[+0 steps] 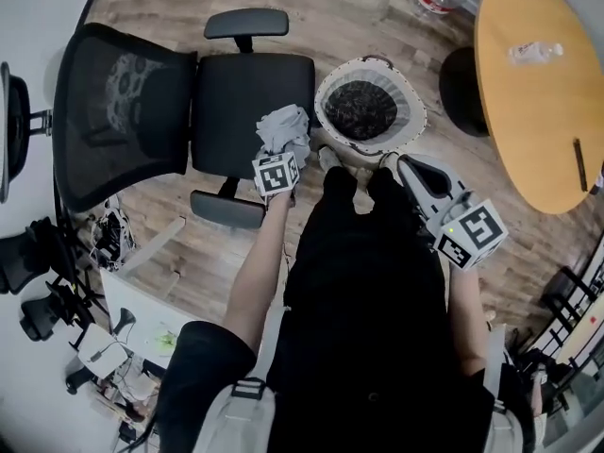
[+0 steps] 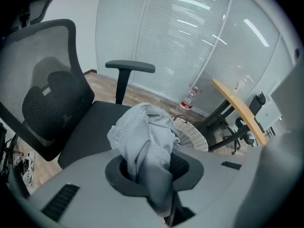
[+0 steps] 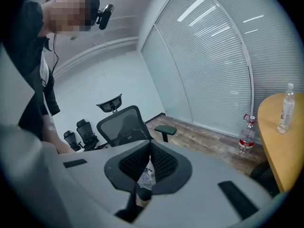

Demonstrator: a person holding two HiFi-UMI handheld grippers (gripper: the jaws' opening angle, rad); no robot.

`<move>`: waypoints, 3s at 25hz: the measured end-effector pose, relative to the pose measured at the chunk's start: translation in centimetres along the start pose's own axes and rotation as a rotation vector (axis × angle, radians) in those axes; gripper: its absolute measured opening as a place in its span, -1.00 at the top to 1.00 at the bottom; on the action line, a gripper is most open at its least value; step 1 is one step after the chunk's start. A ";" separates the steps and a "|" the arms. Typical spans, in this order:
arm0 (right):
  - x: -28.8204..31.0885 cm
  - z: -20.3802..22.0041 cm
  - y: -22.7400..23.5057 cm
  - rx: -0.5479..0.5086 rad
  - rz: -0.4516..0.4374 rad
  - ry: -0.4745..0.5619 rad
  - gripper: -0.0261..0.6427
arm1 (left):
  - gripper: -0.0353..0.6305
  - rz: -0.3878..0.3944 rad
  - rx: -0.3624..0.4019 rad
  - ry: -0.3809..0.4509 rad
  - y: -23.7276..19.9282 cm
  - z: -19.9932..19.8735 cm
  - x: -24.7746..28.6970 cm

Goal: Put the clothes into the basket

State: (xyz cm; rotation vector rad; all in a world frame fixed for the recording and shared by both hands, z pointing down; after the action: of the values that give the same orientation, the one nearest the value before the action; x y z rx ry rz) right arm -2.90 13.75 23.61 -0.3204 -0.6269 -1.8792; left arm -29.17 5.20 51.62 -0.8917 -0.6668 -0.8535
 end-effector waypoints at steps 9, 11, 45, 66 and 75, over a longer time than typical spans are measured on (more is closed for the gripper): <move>-2.2 -0.3 1.9 0.020 0.080 0.059 0.87 | 0.63 0.075 0.155 0.009 5.8 -2.3 -2.0; -2.4 -0.4 2.4 0.021 0.085 0.066 0.87 | 0.63 0.094 0.193 0.015 7.1 -3.0 -2.5; -9.1 1.3 18.2 0.101 0.097 0.048 0.87 | 0.63 0.301 0.444 -0.010 28.2 -6.8 1.5; -8.0 5.3 23.2 0.060 -0.150 -0.126 0.87 | 0.63 0.300 0.434 -0.132 31.3 -1.4 15.5; -3.9 9.2 25.7 0.030 -0.164 -0.167 0.87 | 0.63 0.276 0.473 -0.211 28.1 1.8 23.5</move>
State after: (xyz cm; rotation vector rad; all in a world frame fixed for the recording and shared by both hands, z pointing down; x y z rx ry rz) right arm 21.61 14.64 36.22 -0.4199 -0.8141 -2.0112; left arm 6.32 8.57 60.24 -0.6260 -0.8613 -0.3319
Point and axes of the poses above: the fingertips, and each gripper's own axes: x forward along the fingers, y to its right, z out of its underside, the point moved 5 cm from there along -x, backward along the fingers, and after that the axes turned 12 degrees about z, right-handed, at the moved point
